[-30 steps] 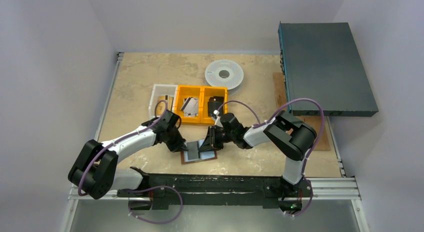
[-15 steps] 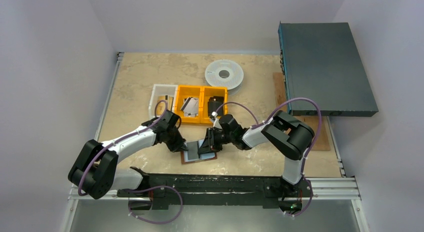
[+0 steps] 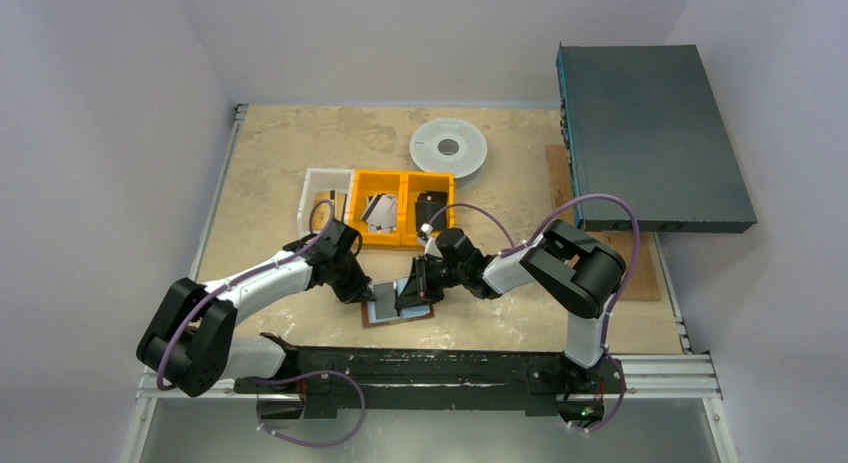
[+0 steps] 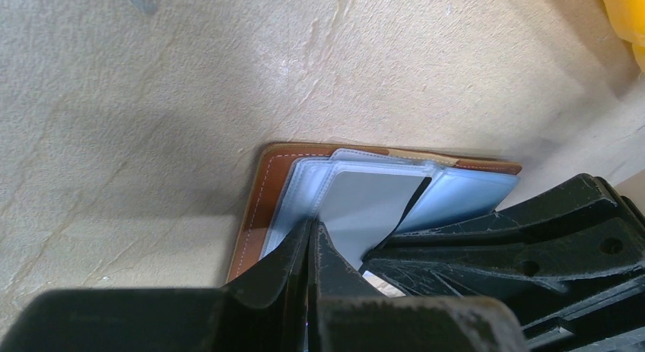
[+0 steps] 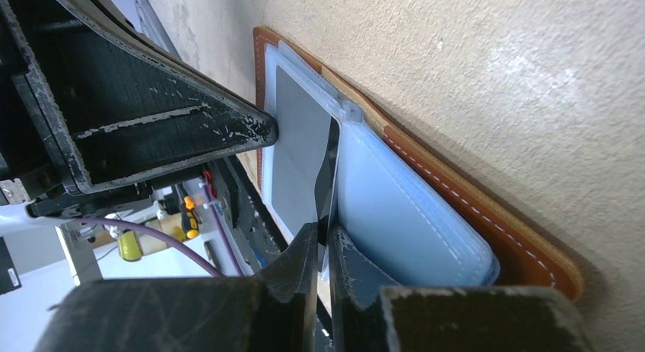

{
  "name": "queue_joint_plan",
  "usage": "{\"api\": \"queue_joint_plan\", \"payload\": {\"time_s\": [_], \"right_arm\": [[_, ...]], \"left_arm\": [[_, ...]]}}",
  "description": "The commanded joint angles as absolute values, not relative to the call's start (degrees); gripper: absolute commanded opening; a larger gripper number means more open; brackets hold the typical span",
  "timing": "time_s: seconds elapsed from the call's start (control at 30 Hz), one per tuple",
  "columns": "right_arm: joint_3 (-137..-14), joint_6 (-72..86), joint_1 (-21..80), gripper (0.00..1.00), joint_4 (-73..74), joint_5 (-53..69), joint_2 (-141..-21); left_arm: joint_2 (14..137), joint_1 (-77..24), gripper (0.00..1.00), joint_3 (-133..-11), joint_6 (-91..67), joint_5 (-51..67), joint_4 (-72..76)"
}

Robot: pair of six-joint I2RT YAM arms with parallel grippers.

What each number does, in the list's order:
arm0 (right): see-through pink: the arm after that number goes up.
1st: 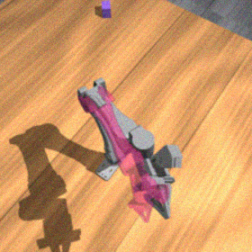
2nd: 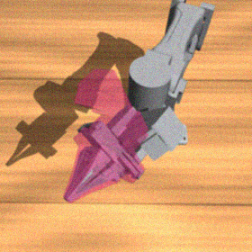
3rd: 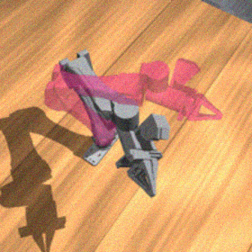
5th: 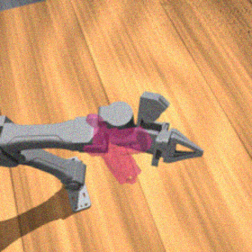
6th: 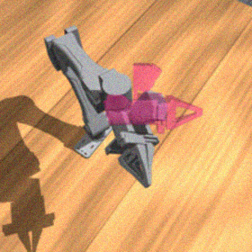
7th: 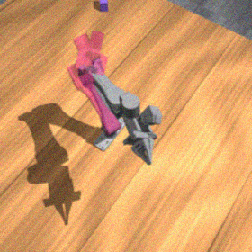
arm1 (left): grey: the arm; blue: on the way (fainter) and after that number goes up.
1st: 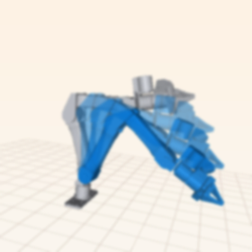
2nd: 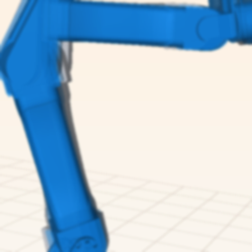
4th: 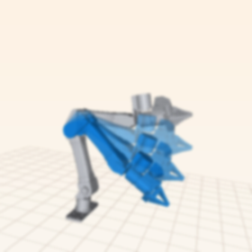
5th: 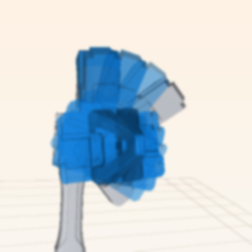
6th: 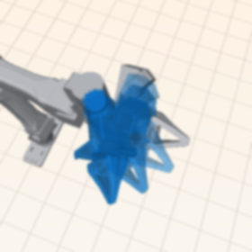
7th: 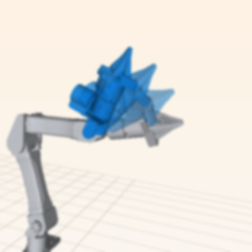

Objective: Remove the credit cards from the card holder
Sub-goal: Remove the credit card from the card holder.

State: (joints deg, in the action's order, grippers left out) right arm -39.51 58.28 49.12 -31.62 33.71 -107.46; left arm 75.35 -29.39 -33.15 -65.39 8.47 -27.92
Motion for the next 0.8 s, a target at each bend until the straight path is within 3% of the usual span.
{"api": "queue_joint_plan", "payload": {"time_s": [0.0, 0.77], "right_arm": [[-40.94, 58.55, 49.59, 0.04, -30.96, 34.0, -107.62], [-35.88, 56.18, 47.1, 0.0, -23.21, 26.94, -100.66]], "left_arm": [[78.78, -29.83, 0.0, -29.6, -63.9, 0.88, -33.21], [79.64, -28.85, 0.0, -30.06, -63.06, -0.63, -34.87]]}}
